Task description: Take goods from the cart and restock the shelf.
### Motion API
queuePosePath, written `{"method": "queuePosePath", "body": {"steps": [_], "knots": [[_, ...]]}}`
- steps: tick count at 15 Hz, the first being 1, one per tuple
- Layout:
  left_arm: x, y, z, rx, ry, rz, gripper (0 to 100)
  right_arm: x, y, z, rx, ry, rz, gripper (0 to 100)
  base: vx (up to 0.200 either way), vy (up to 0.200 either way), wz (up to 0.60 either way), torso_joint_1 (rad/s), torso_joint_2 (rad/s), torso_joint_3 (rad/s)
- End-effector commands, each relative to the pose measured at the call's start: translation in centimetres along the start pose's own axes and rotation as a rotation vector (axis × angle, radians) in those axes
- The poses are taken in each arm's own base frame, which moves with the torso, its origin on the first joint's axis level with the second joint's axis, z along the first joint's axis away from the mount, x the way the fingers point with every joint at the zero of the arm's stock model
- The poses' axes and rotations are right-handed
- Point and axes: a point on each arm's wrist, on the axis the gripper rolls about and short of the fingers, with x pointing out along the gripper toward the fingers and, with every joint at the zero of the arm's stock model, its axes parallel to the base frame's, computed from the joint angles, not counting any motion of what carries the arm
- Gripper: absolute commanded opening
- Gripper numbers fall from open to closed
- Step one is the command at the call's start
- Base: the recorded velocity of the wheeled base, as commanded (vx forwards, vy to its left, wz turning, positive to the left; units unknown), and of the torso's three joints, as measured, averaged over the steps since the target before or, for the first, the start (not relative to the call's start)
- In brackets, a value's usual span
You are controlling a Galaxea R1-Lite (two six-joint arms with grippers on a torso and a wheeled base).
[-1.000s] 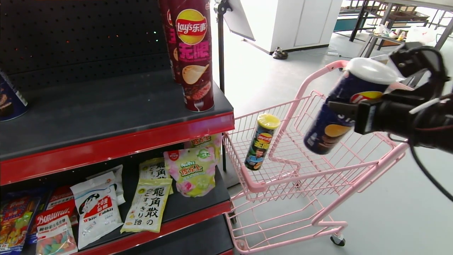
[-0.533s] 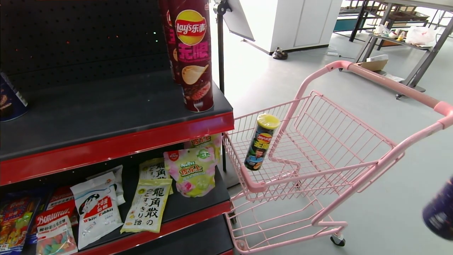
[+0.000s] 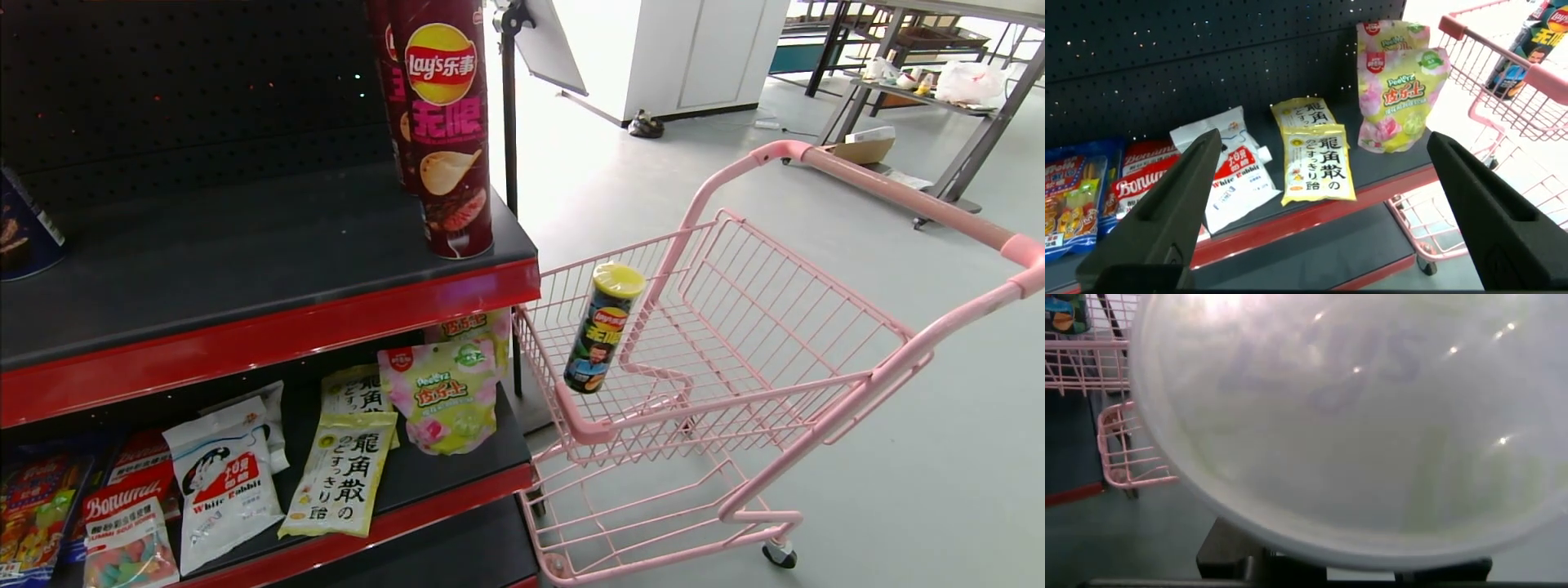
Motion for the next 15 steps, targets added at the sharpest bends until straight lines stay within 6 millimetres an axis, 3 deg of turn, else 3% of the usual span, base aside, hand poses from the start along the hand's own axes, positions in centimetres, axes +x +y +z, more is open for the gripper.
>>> {"method": "queuePosePath", "body": {"steps": [1,5,15], "knots": [[0.0,0.0,0.0,-0.001,0.001,-0.001,100,-0.4,-0.3,0.7,0.003,-0.048,-0.004,0,0.0,0.0,0.0,0.0,0.0,0.0],[0.0,0.0,0.0,-0.001,0.002,0.001,100,-0.1,-0.1,1.8,-0.005,-0.14,0.127,0,0.0,0.0,0.0,0.061,-0.21,-0.153],[0.0,0.0,0.0,0.001,0.001,-0.001,100,3.2,1.2,2.9,-0.02,-0.11,0.268,0,0.0,0.0,0.0,0.187,-0.55,-0.363]]}}
